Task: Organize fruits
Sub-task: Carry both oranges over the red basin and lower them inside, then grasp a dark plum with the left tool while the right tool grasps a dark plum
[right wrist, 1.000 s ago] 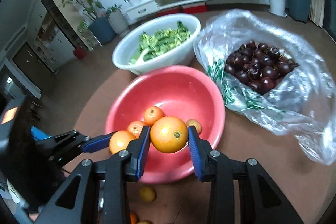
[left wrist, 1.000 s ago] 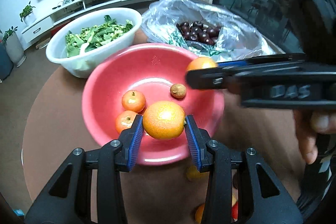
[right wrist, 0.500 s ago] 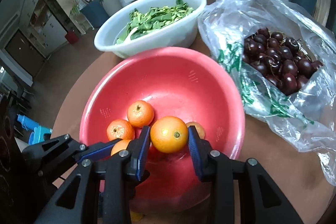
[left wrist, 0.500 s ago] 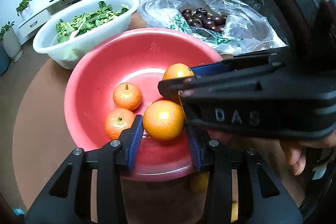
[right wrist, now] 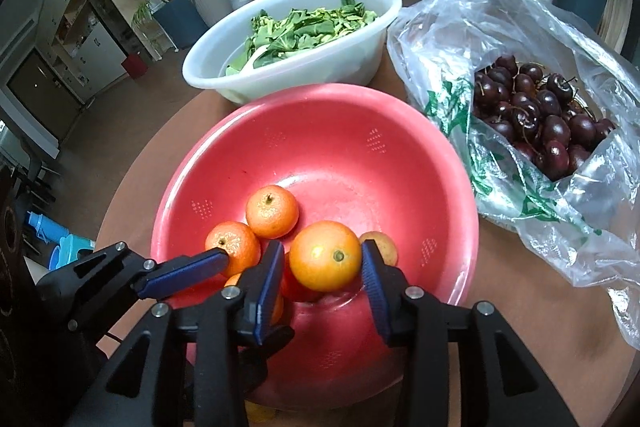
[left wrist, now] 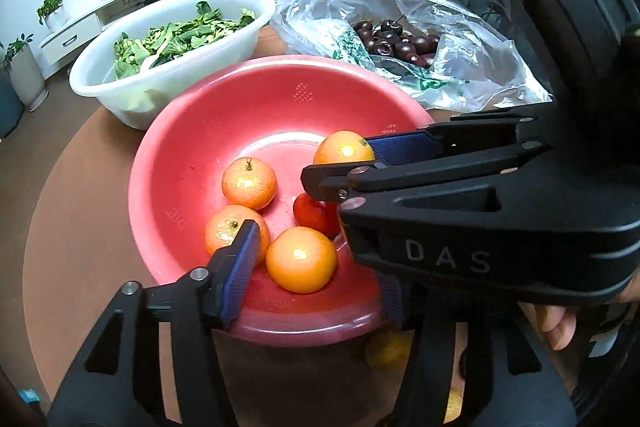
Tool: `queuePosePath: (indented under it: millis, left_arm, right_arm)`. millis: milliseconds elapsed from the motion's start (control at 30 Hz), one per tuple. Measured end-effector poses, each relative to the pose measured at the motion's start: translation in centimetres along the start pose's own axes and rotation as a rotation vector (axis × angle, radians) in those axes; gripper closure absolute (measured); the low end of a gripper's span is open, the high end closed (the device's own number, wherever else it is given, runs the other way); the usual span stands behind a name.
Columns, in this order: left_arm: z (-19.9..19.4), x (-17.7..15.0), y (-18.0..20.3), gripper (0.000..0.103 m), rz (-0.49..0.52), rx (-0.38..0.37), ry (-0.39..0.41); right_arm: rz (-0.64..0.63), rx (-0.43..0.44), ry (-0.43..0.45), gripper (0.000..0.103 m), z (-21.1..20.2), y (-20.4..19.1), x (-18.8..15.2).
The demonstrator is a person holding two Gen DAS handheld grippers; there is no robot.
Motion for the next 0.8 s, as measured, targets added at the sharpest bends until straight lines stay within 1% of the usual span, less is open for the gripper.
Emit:
queuePosePath:
  millis: [100,167,233,267,367,500,567,633,800]
  left_arm:
    - [-0.4,-0.2,0.0,0.049,-0.004,0.001,0.003]
    - [-1.1,-0.3,0.0,0.043,-0.012,0.001,0.014]
    - [-1.8,-0.5,0.0,0.039,-0.022,-0.001,0.029]
    - [-2.4,-0.6,0.1,0.035,-0.027,-0.003,0.038]
    - [-3.9,-1.3,0.2,0.027,-0.042,-0.007,0.064]
    - [-6.1,-3.2,0.2,0.025,-0.072,-0.01,0.088]
    - [-7.2,-4.8,0.1,0.022,-0.094,-0.017,0.096]
    - [-8.0,-6.5,0.1,0.021,-0.112,-0.016,0.1]
    - [-8.9,-11.2,1.2,0.02,-0.151,-0.03,0.071]
  right_arm:
    - [0.002,0.002,0.002,0.057,-0.1,0.0,0.0]
    - [0.011,0.009,0.005,0.053,-0.3,0.0,-0.1]
    - [0.027,0.018,0.012,0.043,-0.8,0.1,-0.2]
    - [0.037,0.022,0.013,0.041,-1.0,0.1,-0.2]
    - [0.057,0.039,0.026,0.041,-2.1,0.3,-0.5]
    - [0.061,0.063,0.072,0.04,-4.8,0.7,-1.7]
    - [0.053,0.069,0.099,0.04,-6.5,0.9,-2.9]
    - [0.052,0.08,0.126,0.037,-8.1,1.4,-4.7]
    - [0.073,0.1,0.151,0.037,-10.8,2.6,-11.1]
Point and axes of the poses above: each gripper's, at about its wrist camera, not at the fingertips, and z roughly the way its jaws point, y to its right, x to its top, the point moved 4 cm from there along z, roughly the way its jaws point, and after that the axes turned 5 degrees about z, right-handed, at the moved point
